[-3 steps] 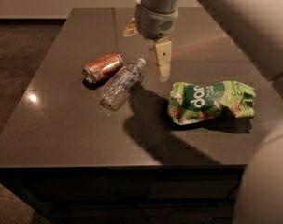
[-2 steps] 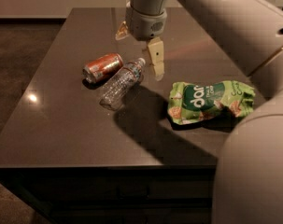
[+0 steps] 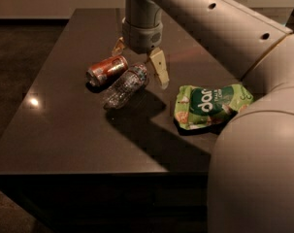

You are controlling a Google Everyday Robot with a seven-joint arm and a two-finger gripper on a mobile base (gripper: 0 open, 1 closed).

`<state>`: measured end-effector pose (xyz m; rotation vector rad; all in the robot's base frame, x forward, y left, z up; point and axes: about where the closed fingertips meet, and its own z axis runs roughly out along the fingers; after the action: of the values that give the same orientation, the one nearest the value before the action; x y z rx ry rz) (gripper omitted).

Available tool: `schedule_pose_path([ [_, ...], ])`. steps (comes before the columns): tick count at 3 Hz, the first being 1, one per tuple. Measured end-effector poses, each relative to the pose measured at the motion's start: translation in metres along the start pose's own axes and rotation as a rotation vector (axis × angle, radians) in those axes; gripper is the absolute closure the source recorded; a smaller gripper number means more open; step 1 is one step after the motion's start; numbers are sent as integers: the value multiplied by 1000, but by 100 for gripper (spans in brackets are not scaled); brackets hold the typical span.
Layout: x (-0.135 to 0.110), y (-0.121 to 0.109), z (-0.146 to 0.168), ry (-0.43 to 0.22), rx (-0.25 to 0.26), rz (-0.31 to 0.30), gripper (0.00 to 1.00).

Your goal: Pick water bottle

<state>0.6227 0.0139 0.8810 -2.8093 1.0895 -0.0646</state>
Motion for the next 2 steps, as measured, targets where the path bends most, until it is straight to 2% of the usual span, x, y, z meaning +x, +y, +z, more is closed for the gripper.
schedule_pose_path([
  [2, -1, 21, 24, 6, -65, -104, 0],
])
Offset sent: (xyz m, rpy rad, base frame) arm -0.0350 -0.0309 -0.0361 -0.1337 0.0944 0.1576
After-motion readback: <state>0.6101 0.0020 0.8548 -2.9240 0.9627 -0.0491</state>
